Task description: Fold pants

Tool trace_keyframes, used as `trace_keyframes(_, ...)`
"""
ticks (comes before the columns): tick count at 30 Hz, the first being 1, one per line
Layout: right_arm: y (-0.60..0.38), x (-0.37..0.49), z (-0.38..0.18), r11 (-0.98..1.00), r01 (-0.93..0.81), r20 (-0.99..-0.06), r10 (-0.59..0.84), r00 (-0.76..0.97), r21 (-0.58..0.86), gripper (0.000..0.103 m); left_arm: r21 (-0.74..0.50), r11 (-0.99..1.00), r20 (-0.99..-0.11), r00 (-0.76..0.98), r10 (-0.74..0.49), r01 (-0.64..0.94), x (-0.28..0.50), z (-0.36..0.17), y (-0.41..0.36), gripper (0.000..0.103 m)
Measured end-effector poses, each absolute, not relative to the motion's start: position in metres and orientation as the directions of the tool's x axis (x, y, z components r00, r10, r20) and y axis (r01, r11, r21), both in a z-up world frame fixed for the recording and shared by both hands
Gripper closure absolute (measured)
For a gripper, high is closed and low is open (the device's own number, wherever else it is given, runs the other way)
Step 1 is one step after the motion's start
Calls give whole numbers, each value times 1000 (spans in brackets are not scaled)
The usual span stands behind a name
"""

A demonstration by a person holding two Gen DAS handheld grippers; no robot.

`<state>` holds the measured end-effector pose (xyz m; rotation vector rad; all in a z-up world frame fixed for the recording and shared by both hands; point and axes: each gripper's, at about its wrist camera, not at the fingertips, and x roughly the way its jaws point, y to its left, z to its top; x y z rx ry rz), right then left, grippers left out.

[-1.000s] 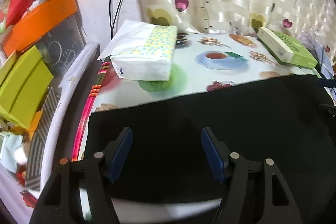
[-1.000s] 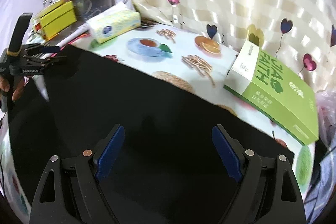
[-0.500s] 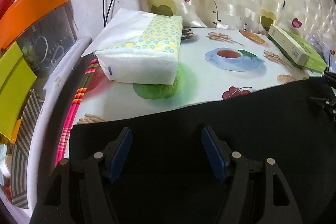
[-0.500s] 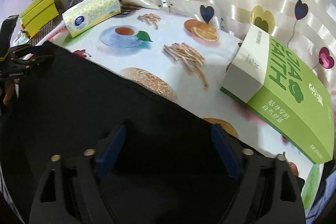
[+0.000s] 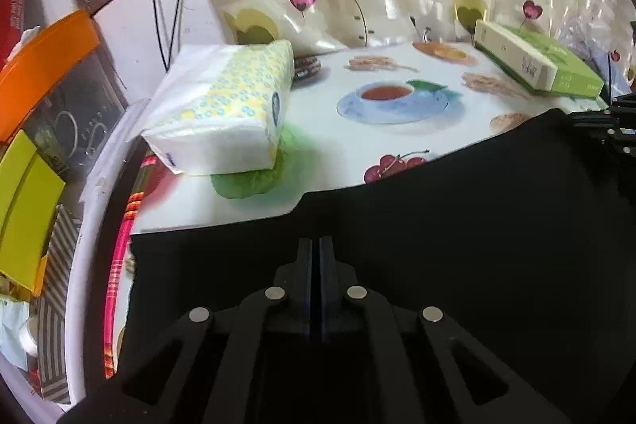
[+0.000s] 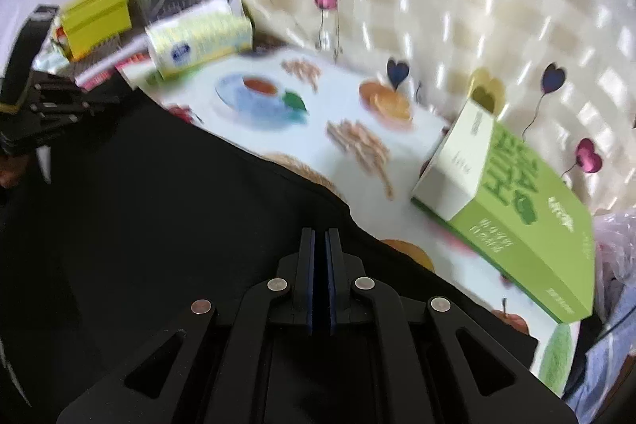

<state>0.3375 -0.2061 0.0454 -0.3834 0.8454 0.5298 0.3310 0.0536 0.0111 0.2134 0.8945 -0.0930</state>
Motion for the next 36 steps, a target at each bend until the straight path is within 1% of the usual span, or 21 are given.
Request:
trace_keyframes(3,-209,317,66,805,-579,-751,302,587,-129,99,135,979,-752,659,1,153,315,26,56,99)
trace_keyframes(6,-216,291,88,806,-576,-714,326,620,-133,99,120,983,-699,715,-14,138,289,50,57,99)
trace_keyframes(9,-226,257,106,811,-569,-676,344,652,-136,99,80,987,-648,760,-52,136,254,74,61,99)
trace_keyframes(10,-229,245,110,811,-569,-664,351,660,-136,101,72,988,-632,772,-62,138,241,81,61,99)
trace_keyframes(12,-236,215,116,814,-566,-643,365,674,-131,101,49,989,-599,796,-85,142,212,91,64,99)
trace_keyframes(16,-243,157,112,817,-559,-622,366,692,-142,101,8,988,-572,811,-124,157,161,95,67,99)
trace_keyframes(19,-248,119,96,824,-555,-634,370,679,-114,101,-19,986,-579,802,-146,166,127,84,64,99)
trace_keyframes(21,-251,99,77,833,-547,-661,366,655,-80,101,-41,984,-602,782,-161,171,109,70,63,99)
trace_keyframes(25,-262,75,38,855,-518,-746,342,571,-4,101,-98,983,-664,725,-182,157,79,40,63,98)
trace_keyframes(27,-266,68,25,868,-496,-780,318,538,12,100,-121,981,-692,695,-195,155,67,27,65,98)
trace_keyframes(28,-267,64,21,871,-491,-790,311,529,15,96,-134,980,-699,687,-198,147,61,24,67,98)
trace_keyframes(29,-269,58,19,872,-489,-794,314,520,24,85,-155,978,-696,687,-209,141,55,22,70,98)
trace_keyframes(30,-271,53,19,872,-488,-790,321,522,33,78,-181,974,-691,686,-226,138,49,23,74,98)
trace_keyframes(31,-273,49,21,873,-486,-783,332,526,43,61,-206,970,-686,688,-238,131,44,24,79,97)
trace_keyframes(32,-276,44,24,870,-489,-774,351,527,62,50,-227,967,-679,694,-241,114,40,25,84,91)
trace_keyframes(33,-279,41,27,868,-490,-760,370,534,78,50,-241,966,-671,704,-235,93,37,28,89,87)
trace_keyframes(35,-282,39,36,869,-485,-729,393,560,96,50,-235,971,-655,731,-192,44,38,36,96,65)
trace_keyframes(36,-282,41,40,873,-477,-716,397,575,101,50,-228,973,-650,740,-172,25,43,39,96,61)
